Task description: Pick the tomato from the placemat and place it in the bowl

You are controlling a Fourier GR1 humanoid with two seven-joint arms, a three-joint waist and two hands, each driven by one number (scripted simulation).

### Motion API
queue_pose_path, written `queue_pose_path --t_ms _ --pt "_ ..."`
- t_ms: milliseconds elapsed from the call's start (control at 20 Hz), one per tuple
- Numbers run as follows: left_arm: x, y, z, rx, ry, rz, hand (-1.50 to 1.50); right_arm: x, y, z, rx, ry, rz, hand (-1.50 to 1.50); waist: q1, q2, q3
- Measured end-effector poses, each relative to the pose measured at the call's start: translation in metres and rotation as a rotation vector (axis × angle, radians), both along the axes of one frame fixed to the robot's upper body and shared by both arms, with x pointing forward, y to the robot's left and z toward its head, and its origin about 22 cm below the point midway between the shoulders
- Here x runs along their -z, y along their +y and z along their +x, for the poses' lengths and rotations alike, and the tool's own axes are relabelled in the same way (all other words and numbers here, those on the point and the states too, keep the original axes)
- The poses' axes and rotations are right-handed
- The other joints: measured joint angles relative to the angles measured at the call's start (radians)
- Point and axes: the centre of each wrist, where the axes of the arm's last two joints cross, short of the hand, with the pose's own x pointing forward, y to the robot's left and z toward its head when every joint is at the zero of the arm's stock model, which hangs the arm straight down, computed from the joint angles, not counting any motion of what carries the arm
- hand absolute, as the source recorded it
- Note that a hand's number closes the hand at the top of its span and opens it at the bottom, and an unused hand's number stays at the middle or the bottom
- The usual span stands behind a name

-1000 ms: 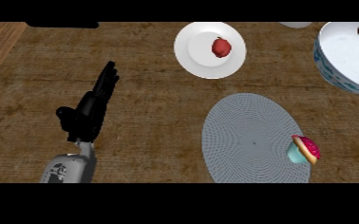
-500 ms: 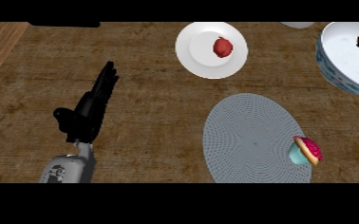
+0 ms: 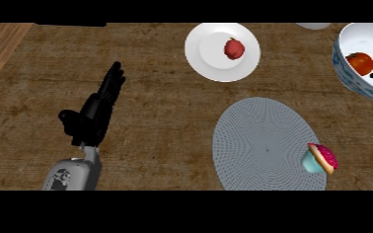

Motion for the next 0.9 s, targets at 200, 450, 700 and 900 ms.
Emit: queue_pose_path --t_ms 200,450,700,900 --pt "0.004 0.001 0.002 -0.002 0.004 -0.006 0.0 0.001 -0.004 -0.001 -0.06 -0.055 0.112 -1.5 -0.003 0.0 0.0" --pt "0.004 0.002 0.002 -0.006 0.002 -0.008 0.0 -0.008 -0.015 -0.005 -0.062 -0.193 0.236 -1.5 -0.006 -0.002 0.0" --pt "0.005 0.004 0.0 -0.007 0.006 -0.001 0.0 -0.02 -0.032 -0.016 -0.032 -0.247 0.357 -1.5 -0.009 -0.004 0.0" --pt "0.005 0.003 0.001 -0.009 0.007 -0.001 0.0 -0.031 -0.05 -0.03 -0.016 -0.236 0.453 -1.5 -0.013 -0.004 0.0"
